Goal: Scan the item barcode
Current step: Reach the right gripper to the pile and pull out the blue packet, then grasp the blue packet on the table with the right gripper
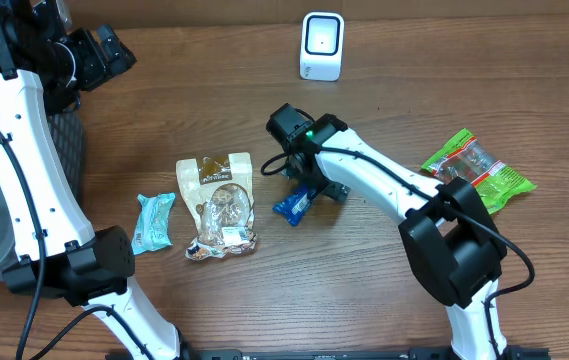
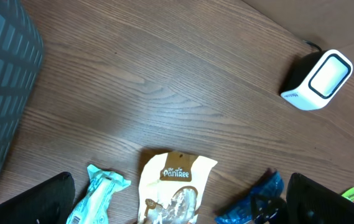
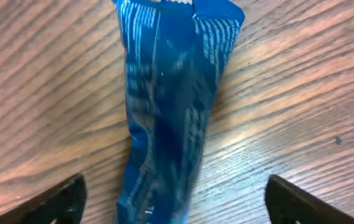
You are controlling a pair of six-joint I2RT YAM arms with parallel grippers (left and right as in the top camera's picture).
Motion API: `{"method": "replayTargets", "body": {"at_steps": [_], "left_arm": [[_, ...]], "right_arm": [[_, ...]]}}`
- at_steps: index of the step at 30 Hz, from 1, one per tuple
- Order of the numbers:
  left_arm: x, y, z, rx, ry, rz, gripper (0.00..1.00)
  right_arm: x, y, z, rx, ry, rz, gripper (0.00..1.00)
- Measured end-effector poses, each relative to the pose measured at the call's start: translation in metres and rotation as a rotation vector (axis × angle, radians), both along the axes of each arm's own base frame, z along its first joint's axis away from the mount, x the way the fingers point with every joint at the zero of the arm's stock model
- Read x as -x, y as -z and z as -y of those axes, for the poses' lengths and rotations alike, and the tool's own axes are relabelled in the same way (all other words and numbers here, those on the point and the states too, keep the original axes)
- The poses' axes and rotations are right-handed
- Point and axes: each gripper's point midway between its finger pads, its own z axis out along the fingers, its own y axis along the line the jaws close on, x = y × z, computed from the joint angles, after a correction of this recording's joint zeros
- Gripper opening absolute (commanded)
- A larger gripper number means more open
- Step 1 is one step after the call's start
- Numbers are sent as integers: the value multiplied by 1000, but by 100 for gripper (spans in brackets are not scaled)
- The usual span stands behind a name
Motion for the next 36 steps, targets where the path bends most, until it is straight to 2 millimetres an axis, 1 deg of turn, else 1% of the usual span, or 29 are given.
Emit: {"method": "replayTargets", "body": {"at_steps": [3, 4, 6, 7, 8, 9, 10, 11, 12, 13, 15, 18, 21, 23, 25, 26, 27, 28, 29, 30, 32, 34, 36], "left_arm": [[0, 0, 0, 0, 0, 0, 100], [0, 0, 0, 0, 0, 0, 100], [0, 0, 0, -1, -1, -1, 100], [0, 0, 0, -2, -1, 0, 100], [0, 0, 0, -2, -1, -1, 100], [0, 0, 0, -2, -2, -1, 100], [0, 0, 0, -2, -2, -1, 100], [0, 0, 0, -2, -1, -1, 100], [0, 0, 0, -2, -1, -1, 100], [0, 0, 0, -2, -1, -1, 100], [0, 0, 0, -2, -1, -1, 100], [0, 0, 0, -2, -1, -1, 100], [0, 0, 0, -2, -1, -1, 100], [0, 0, 0, -2, -1, -1, 100], [0, 0, 0, -2, -1, -1, 100], [0, 0, 0, -2, -1, -1, 100], [0, 0, 0, -2, -1, -1, 100], [0, 0, 0, -2, -1, -1, 100], [0, 0, 0, -2, -1, -1, 100], [0, 0, 0, -2, -1, -1, 100], [0, 0, 0, -2, -1, -1, 100], [0, 0, 0, -2, -1, -1, 100], [0, 0, 0, -2, -1, -1, 100]], "right_arm": [[-9, 1, 13, -20, 37, -15, 87], [-18, 0, 21, -37, 45, -15, 82], [-48, -2, 38, -107, 21, 14, 73], [-65, -5, 43, -161, -35, 40, 58], [-80, -8, 50, -199, -68, 67, 54], [-93, -12, 55, -246, -140, 94, 53], [-101, -16, 59, -290, -233, 112, 54], [-108, -20, 64, -318, -309, 131, 54], [-109, -22, 67, -337, -375, 140, 55], [-110, -23, 69, -351, -451, 150, 56], [-108, -26, 66, -369, -585, 170, 62], [-99, -29, 49, -399, -759, 185, 66], [-90, -33, 33, -445, -848, 193, 72], [-83, -33, 22, -478, -901, 192, 78], [-77, -25, 15, -497, -933, 173, 82], [-74, -21, 15, -501, -938, 158, 86], [-70, -15, 16, -503, -935, 138, 89], [-64, -6, 21, -496, -940, 102, 95], [-63, -3, 23, -493, -940, 91, 97], [-60, 1, 27, -483, -951, 74, 98], [-60, 3, 32, -468, -984, 80, 97], [-59, 5, 33, -466, -1013, 81, 92], [-53, 11, 33, -478, -1023, 53, 86]]}}
